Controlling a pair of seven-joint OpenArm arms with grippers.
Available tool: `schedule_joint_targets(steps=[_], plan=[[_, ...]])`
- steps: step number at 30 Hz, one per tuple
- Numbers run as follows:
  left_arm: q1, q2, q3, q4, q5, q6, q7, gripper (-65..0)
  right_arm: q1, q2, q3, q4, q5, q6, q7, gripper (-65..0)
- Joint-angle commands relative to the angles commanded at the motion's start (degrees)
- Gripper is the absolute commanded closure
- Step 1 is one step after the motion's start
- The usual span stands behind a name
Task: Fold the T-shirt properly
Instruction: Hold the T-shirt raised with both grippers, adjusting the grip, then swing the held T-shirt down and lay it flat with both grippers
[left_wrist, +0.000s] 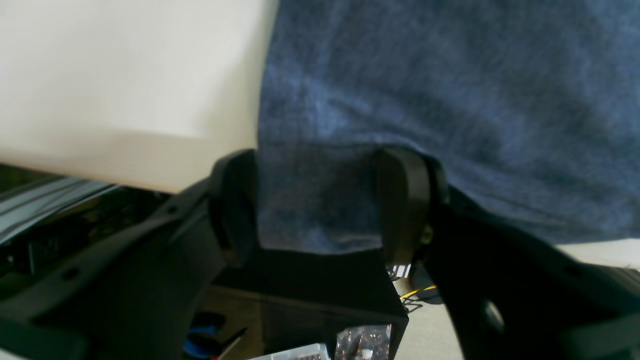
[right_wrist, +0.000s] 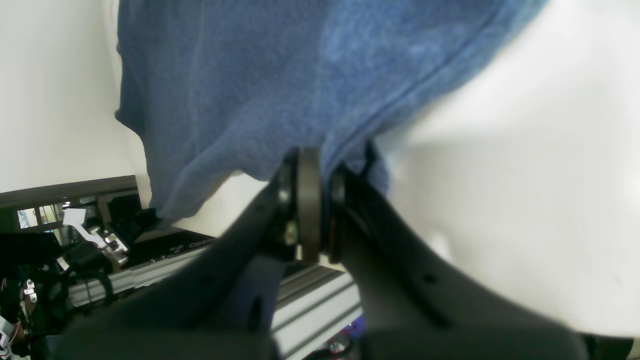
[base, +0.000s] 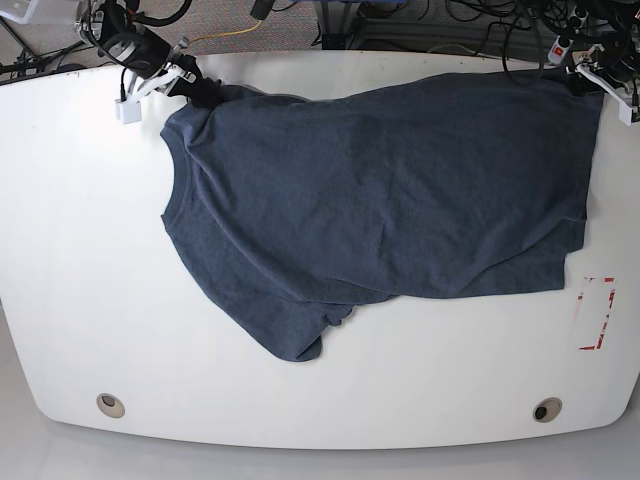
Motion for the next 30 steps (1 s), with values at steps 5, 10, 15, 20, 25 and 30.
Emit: schedule_joint_targets(steps=[5, 10, 15, 20, 25, 30], plan=[[0.0, 0.0, 1.85, 0.0, 0.0, 0.0, 0.0, -33.2, 0.0, 0.0, -0.09, 0.0, 0.0, 0.0, 0.0, 0.0], [0.0, 0.0, 3.6, -0.35, 0.44, 0.0, 0.0, -6.4, 0.09, 0.0, -0.09, -0.09, 0.0, 0.0, 0.0, 0.0], [0.0, 0.35, 3.69, 0.88, 0.26, 0.0, 0.0, 0.0, 0.97, -0.18, 0.0, -0.09, 0.0, 0.0, 0.0, 0.0], [0.0, 0.44, 3.6, 9.14, 0.35, 0.0, 0.0, 0.0, 0.88, -0.18, 1.05, 3.16, 0.0, -0.09, 0.44, 0.0], [-0.79, 0.62, 3.96, 19.6, 0.35, 0.0, 0.18, 0.0, 1.05, -0.26, 3.34, 8.88, -0.18, -0.53, 0.44, 0.0], [-7.74, 1.14, 3.87, 21.63, 0.44, 0.0, 3.78, 0.0, 5.19, 2.2, 3.43, 8.79, -4.22, -0.53, 0.88, 0.0]])
